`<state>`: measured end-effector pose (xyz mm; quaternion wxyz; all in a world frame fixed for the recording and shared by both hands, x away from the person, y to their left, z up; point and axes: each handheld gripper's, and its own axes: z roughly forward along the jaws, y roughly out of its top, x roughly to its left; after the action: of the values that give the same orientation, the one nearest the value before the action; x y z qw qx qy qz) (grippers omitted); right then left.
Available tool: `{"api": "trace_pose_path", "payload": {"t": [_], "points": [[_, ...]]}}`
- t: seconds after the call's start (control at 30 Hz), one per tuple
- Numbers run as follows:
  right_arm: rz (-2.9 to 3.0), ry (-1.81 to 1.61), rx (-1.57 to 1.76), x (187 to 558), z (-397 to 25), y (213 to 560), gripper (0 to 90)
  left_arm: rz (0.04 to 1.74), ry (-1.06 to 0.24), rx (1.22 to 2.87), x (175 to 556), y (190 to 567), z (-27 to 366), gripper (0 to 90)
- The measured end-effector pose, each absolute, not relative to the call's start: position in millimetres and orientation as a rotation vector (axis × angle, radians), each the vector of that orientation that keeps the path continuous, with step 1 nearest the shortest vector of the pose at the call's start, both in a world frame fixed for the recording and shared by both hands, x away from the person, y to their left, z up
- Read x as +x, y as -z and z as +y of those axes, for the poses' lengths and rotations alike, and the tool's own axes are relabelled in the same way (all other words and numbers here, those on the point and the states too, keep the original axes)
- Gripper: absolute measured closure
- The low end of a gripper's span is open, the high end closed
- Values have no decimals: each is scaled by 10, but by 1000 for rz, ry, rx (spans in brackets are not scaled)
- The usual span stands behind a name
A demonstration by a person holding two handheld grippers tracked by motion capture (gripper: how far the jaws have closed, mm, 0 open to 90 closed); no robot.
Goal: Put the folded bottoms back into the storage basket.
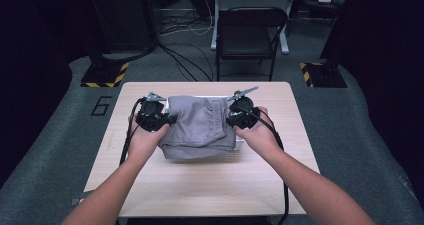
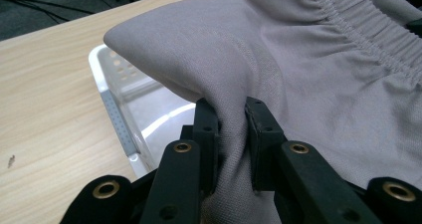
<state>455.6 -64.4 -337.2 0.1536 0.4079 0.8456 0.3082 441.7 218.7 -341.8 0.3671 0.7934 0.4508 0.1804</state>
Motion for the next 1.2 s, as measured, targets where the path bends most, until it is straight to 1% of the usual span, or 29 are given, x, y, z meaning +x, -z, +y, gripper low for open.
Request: {"api": "trace_pose_path", "payload": {"t": [0.23, 0.47, 1.2], "points": [[2390, -890, 1207, 4663, -620, 3324, 855, 1166, -482, 2039, 4535, 3377, 2166, 777], [2369, -874, 1225, 4776, -592, 3314, 855, 1180, -471, 2017, 4641, 3402, 2190, 777], [2307, -884, 1293, 5039, -614, 3398, 855, 1185, -456, 1990, 4918, 3490, 2177, 777]]}}
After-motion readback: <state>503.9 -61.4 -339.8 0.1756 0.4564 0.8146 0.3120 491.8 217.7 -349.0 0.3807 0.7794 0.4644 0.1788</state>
